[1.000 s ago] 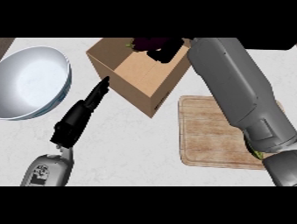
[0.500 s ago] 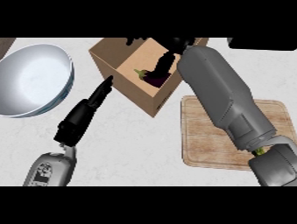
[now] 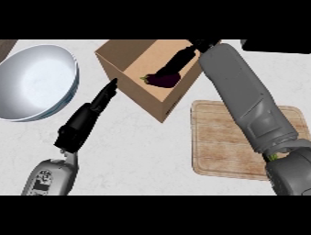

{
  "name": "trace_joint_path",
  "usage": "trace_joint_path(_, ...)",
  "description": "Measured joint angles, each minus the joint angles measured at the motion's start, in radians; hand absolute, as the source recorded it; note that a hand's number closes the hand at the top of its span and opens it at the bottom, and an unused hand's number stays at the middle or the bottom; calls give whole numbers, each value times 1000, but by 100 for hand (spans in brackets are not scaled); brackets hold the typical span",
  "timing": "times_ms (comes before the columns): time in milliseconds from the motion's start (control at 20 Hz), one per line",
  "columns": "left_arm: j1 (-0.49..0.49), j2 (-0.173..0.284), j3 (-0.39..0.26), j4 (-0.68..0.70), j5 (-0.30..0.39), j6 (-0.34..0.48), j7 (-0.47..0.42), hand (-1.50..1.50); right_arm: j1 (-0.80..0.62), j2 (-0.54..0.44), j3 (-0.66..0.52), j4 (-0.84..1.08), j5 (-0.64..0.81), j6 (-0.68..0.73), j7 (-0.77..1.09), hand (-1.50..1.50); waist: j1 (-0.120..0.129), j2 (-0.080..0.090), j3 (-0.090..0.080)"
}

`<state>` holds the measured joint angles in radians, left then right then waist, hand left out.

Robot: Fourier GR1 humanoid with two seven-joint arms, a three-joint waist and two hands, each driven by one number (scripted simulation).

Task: Pick the eggplant from the cutting board and place it in the cardboard box

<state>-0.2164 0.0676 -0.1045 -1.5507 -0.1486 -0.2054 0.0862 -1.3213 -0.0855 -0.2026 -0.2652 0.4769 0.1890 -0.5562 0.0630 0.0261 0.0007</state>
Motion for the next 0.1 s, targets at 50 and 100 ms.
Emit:
trace_joint_path(50, -1, -4, -3, 0, 0, 0, 2, 0, -5, -14, -31, 8, -30, 21, -2, -150, 2, 2, 0)
trace_joint_path(100, -8, -2, 0, 3, 0, 0, 1, 0, -7, -30, -60, 17, -58, 41, -2, -150, 2, 3, 0)
